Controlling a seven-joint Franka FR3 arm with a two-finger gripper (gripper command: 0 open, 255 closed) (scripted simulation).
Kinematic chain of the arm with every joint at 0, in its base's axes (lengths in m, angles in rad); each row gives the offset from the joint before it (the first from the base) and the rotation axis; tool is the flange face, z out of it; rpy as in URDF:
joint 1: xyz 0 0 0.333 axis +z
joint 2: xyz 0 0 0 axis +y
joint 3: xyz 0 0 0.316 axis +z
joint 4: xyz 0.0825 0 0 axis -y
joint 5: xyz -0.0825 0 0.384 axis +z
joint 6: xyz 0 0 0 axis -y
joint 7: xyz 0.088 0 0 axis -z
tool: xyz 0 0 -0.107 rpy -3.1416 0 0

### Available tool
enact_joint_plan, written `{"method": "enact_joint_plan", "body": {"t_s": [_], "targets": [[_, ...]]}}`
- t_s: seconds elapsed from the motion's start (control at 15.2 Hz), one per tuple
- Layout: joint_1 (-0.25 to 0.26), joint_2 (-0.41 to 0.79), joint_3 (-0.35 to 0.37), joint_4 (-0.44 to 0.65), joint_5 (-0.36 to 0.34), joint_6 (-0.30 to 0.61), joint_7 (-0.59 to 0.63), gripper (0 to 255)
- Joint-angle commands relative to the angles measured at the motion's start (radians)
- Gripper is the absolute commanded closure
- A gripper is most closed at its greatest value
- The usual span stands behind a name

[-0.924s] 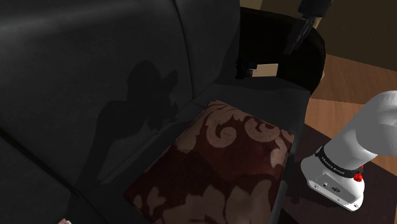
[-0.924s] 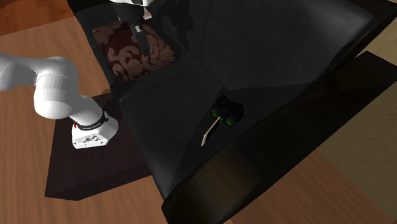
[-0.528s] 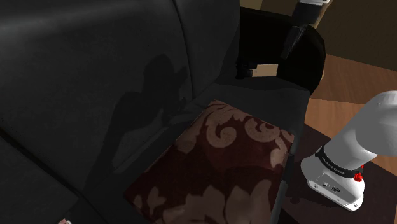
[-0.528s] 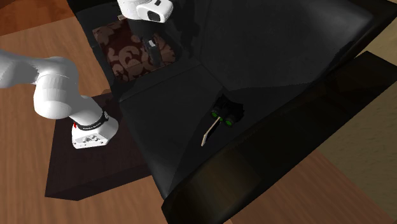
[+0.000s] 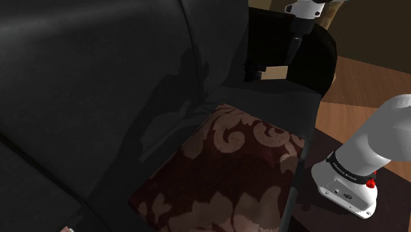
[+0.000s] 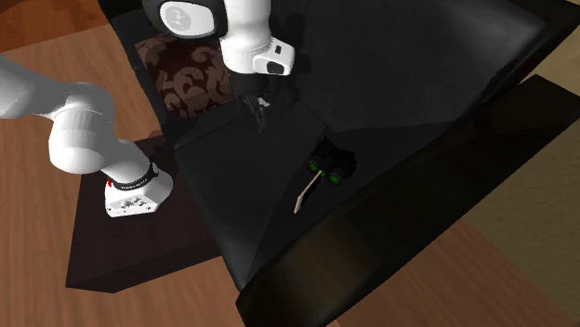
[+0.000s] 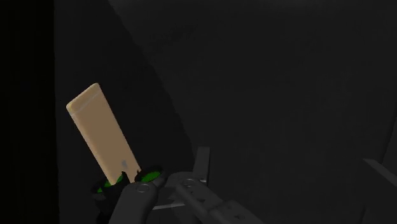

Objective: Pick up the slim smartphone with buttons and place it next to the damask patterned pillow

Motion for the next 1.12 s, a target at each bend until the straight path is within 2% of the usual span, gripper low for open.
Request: {"method": "enact_joint_plan", "body": {"t_s": [0.0, 0.53, 0.92, 1.06], "targets": [[0.0, 0.063, -0.025, 0.021, -0.017, 0.032, -0.06, 0], [-0.009, 0.364, -0.107, 0.179, -0.036, 0.147, -0.296, 0], [-0.038, 0.606, -0.128, 0.349, -0.015, 0.203, -0.463, 0], [-0.045, 0.638, -0.128, 0.363, -0.011, 0.22, -0.481, 0]]}}
